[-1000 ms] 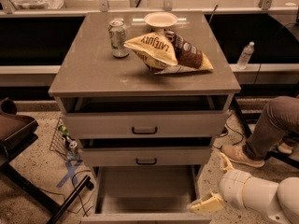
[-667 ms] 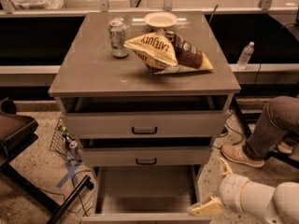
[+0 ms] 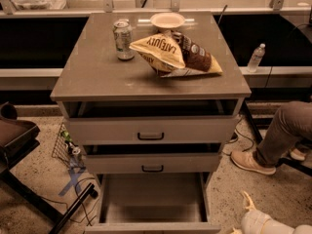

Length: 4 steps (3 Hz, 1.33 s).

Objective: Close bottom drawer

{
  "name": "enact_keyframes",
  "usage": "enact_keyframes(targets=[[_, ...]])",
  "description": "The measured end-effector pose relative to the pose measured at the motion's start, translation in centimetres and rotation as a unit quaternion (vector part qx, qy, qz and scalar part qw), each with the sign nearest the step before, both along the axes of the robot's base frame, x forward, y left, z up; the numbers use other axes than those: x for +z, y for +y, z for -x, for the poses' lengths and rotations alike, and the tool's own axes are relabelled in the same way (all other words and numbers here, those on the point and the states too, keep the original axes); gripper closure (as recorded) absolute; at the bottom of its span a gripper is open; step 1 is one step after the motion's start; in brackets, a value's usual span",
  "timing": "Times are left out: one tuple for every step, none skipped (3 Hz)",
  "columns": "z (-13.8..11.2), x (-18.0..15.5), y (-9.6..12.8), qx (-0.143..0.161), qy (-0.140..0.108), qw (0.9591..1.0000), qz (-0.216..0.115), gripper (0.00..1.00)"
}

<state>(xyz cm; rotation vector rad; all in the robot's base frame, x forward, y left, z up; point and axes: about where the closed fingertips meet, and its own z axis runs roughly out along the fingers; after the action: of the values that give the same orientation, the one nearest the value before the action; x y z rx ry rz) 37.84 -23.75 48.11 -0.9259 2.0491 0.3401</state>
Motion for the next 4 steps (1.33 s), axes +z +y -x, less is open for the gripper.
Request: enact_keyframes(targets=[[0.9, -5.1, -2.5, 0.000, -0.020, 0.9996, -0.020, 0.18], [1.8, -10.7, -3.7, 0.003, -0.020, 0.9985, -0.050, 0.41], [2.5, -15.6, -4.2, 0.002, -0.005, 0.9972, -0.074, 0.64], [3.7, -20.0, -4.0, 0.004, 0.026, 0.9956, -0.090, 0.88]])
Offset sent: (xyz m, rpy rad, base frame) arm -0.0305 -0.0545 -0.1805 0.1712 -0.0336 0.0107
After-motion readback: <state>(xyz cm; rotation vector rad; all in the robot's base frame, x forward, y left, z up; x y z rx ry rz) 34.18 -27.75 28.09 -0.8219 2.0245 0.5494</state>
